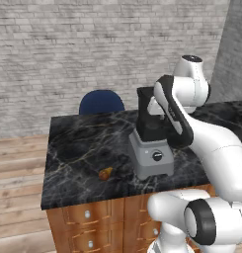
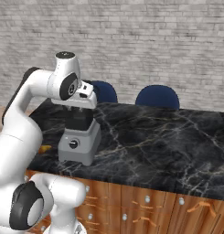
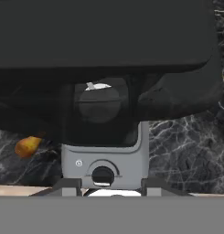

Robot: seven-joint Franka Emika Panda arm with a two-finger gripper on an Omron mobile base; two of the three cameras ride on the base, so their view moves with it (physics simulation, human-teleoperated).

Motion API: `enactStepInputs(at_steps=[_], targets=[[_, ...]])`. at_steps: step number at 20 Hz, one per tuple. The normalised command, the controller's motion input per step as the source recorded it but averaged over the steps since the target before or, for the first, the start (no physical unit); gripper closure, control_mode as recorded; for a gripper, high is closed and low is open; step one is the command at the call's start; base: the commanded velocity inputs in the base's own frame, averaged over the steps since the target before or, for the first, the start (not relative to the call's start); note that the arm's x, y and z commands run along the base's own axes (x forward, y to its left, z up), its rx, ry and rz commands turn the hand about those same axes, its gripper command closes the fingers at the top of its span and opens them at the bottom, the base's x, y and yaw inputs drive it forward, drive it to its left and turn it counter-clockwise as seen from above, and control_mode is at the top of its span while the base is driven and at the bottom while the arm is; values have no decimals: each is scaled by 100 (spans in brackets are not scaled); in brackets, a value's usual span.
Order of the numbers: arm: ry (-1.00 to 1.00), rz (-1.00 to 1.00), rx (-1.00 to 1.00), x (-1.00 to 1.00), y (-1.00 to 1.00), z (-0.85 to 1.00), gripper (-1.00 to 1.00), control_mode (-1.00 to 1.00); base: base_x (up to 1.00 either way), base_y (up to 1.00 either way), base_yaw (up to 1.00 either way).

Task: Open the blender lid, put the pear in the blender, close the lid, and start the blender.

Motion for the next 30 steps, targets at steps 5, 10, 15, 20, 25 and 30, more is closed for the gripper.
enactStepInputs(at_steps=[5,10,15,20,25,30], targets=[[-3,0,0,-14,0,0,-100,-100,0,0,0],[-28,-3,0,-42,-10,48,-100,-100,0,0,0],[-12,-5,0,-12,-10,84,-100,-100,0,0,0],[2,-4,-1,28,3,53,-100,-100,0,0,0],[13,0,-4,60,13,22,-100,-100,0,0,0],[4,0,-2,19,10,1,-100,-100,0,0,0]])
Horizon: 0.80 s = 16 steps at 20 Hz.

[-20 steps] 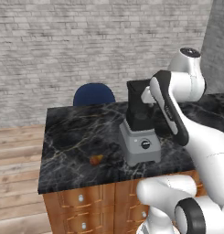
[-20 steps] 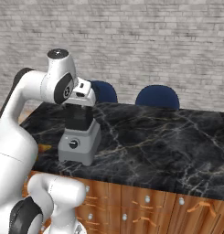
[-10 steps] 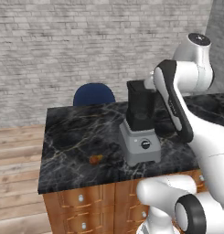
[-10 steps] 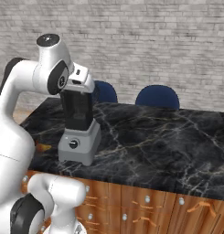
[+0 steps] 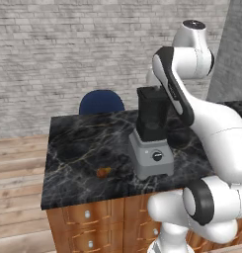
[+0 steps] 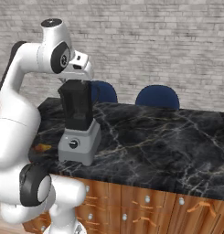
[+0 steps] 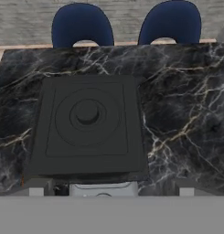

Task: Open the blender lid, put the pear in the blender, close the lid, and start the blender.

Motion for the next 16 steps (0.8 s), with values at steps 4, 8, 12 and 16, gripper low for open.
enactStepInputs(at_steps=[4,8,12,16], targets=[[5,0,0,12,0,0,-100,-100,0,0,0],[19,0,-3,39,19,-2,-100,-100,0,0,0],[21,0,-4,27,2,-3,-100,-100,0,0,0],[2,0,0,4,0,-15,-100,-100,0,0,0]])
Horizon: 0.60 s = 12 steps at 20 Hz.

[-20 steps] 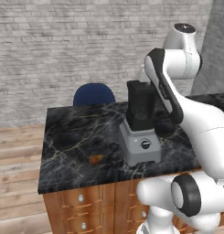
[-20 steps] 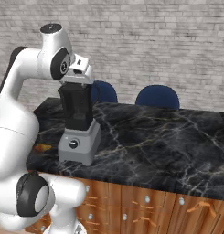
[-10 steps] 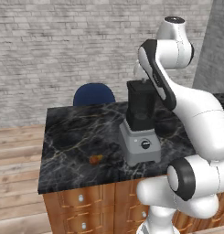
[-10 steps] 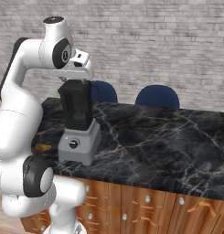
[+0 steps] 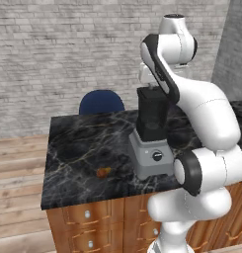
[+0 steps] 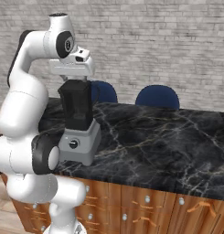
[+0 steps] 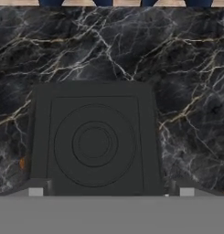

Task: Open the blender lid, put the pear in the blender, close the lid, and start the blender.

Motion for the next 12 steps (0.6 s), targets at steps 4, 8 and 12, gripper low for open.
enactStepInputs(at_steps=[4,8,12], targets=[[0,0,0,14,5,-17,-100,-100,0,0,0],[0,0,0,1,4,-17,-100,-100,0,0,0],[0,0,0,5,1,-16,-100,-100,0,0,0]])
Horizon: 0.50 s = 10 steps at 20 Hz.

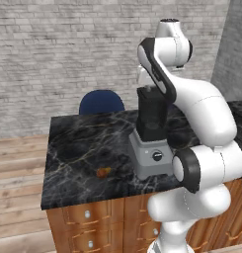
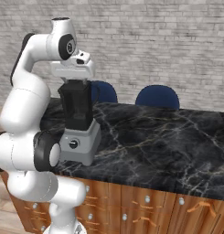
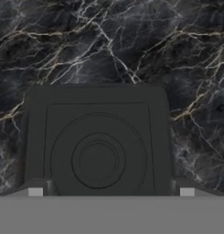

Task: Open the blender lid, put the pear in the blender, close the lid, and start the blender.

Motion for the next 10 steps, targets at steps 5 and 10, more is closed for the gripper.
enactStepInputs(at_steps=[5,10], targets=[[0,0,0,8,6,-9,-100,-100,0,0,0],[0,0,0,11,8,-2,-100,-100,0,0,0]])
